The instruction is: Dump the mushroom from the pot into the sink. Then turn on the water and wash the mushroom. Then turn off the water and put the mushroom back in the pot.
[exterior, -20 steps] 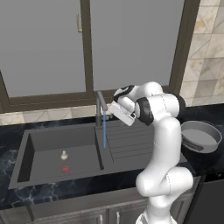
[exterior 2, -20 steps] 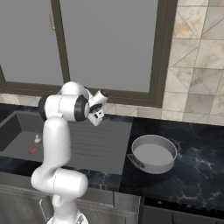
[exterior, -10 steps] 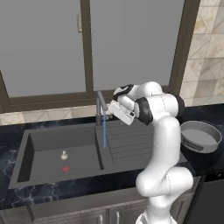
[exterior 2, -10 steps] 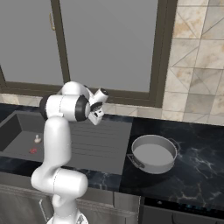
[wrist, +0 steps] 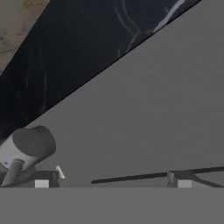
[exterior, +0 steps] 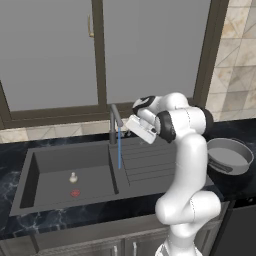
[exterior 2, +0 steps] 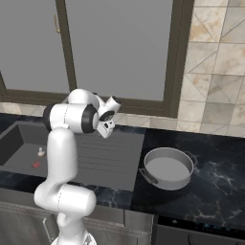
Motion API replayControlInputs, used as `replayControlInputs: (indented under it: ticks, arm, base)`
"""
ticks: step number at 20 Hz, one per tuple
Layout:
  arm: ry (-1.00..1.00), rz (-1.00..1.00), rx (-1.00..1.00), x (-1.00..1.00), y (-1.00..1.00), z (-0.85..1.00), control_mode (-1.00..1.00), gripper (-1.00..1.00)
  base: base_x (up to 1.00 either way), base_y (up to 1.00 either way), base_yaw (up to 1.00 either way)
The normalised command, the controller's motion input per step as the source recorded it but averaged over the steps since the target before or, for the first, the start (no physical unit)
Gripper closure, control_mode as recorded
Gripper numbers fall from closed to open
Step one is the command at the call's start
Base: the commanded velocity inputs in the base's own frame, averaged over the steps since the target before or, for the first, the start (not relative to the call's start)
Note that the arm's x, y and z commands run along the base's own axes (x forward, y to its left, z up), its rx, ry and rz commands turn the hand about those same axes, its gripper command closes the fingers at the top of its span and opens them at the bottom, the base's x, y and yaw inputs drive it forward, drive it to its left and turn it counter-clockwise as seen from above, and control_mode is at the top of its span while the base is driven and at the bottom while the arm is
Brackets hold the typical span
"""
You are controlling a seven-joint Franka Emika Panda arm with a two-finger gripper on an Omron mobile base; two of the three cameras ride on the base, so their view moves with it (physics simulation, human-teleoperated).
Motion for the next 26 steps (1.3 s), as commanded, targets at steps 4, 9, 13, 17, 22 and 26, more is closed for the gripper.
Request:
replayControlInputs:
  ticks: [4,9,13,17,22,26]
  arm:
    - [0.04,0.02,0.0,-0.45,0.21,0.04,-1.0,-1.0]
    - [0.03,0.04,0.02,-0.1,0.31,0.03,-1.0,-1.0]
    - [0.03,0.05,0.02,-0.02,0.34,0.01,-1.0,-1.0]
    - [0.02,0.06,0.02,0.0,0.42,0.0,-1.0,-1.0]
    - [0.01,0.06,0.02,0.0,0.45,0.01,-1.0,-1.0]
    - [0.0,0.05,0.0,0.0,0.44,0.01,-1.0,-1.0]
  base:
    - [0.0,0.0,0.0]
    - [0.0,0.0,0.0]
    - [0.0,0.0,0.0]
    - [0.0,0.0,0.0]
    - [0.0,0.0,0.0]
    - [0.0,0.0,0.0]
